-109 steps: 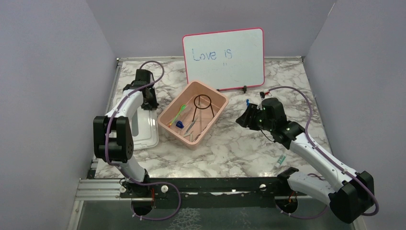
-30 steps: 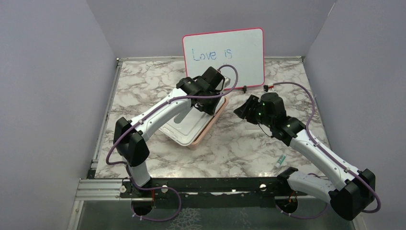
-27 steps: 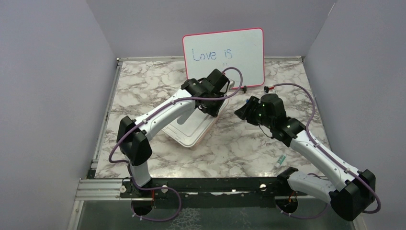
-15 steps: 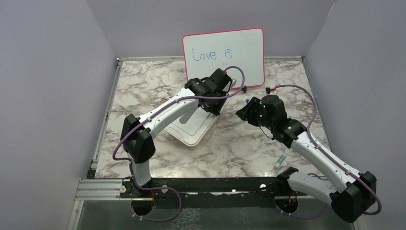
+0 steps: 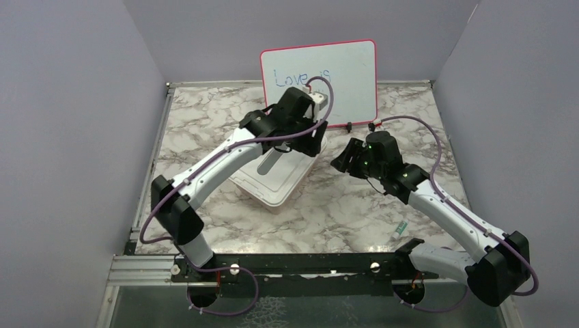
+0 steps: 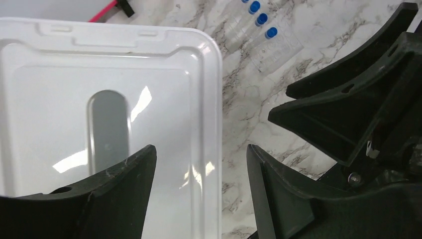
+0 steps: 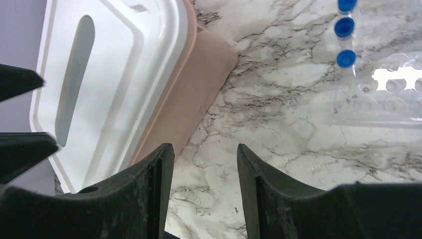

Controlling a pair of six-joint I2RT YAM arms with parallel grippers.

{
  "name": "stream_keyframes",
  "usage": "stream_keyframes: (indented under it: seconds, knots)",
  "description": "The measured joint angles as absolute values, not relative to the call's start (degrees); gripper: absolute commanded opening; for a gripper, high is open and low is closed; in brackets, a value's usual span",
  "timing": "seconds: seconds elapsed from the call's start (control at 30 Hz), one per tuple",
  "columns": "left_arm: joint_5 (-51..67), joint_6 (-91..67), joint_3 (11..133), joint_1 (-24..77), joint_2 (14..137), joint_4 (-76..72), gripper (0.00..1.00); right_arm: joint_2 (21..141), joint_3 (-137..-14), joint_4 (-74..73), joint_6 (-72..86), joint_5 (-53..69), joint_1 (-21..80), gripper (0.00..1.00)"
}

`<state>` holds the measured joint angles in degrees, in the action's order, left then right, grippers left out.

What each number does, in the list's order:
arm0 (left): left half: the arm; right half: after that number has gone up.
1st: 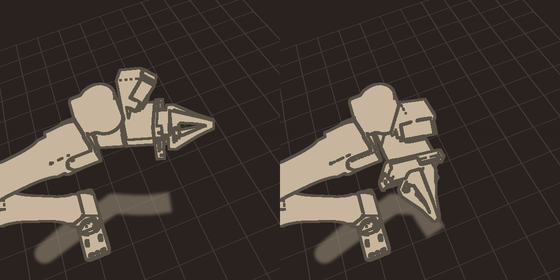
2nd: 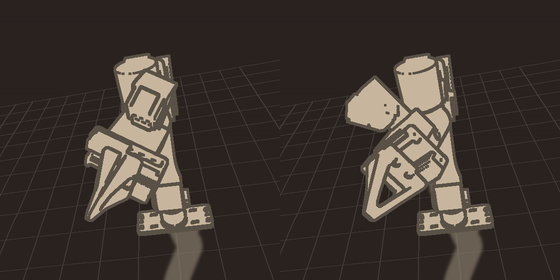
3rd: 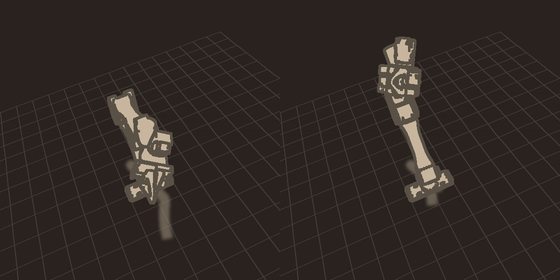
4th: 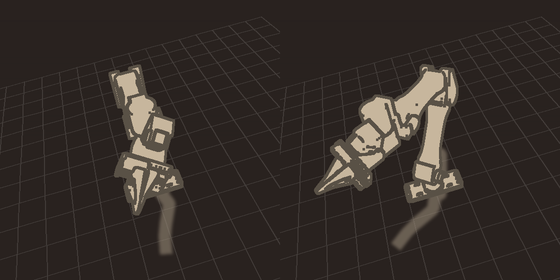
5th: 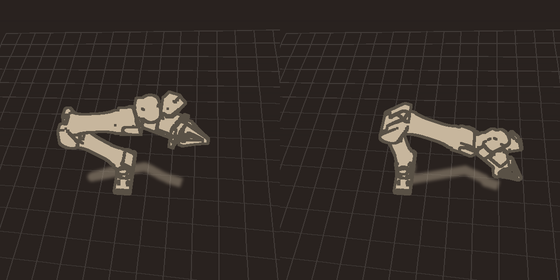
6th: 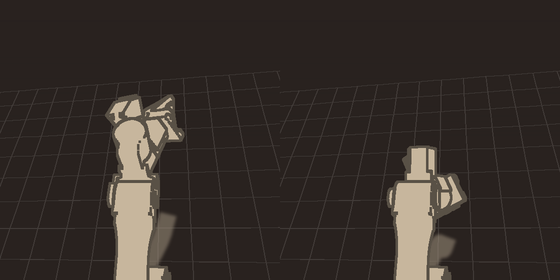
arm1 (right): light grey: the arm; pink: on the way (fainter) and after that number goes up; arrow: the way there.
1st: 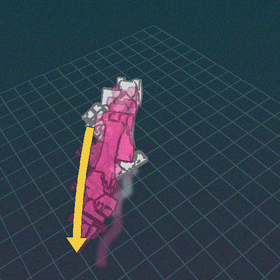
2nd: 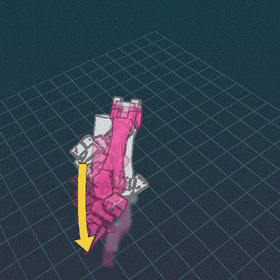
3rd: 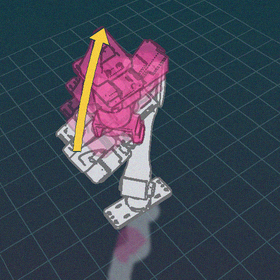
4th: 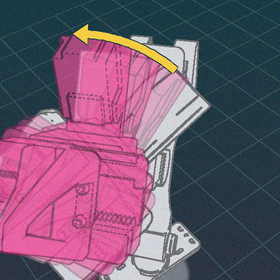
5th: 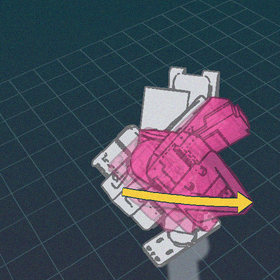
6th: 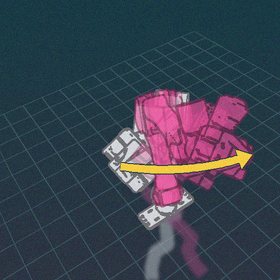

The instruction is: Organize the chemistry lab equipment

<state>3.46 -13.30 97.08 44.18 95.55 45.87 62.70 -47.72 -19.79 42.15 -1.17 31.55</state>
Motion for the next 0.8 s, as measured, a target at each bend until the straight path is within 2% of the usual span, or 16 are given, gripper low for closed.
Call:
stream_keyframes:
  seconds: [0.13, 0.3, 0.53, 0.8]
  knots:
    - [3.4, -14.6, 88.6, 39.3, 85.7, 41.3, 0.79, 66.0, -51.3, -19.7, 39.4, 0.8, 31.6, 0.58]
    - [2.9, -16.8, 78.2, 29.4, 76.8, 37.7, 0.81, 69.8, -55.6, -18.8, 37.8, 2.5, 31.6, 0.60]
    - [2.2, -18.0, 71.0, 18.1, 74.5, 36.2, 0.82, 77.5, -61.6, -18.1, 37.2, 1.9, 31.6, 0.61]
    - [3.5, -17.8, 68.9, 8.3, 74.5, 36.1, 0.82, 86.9, -70.7, -19.7, 31.7, -5.8, 31.6, 0.58]
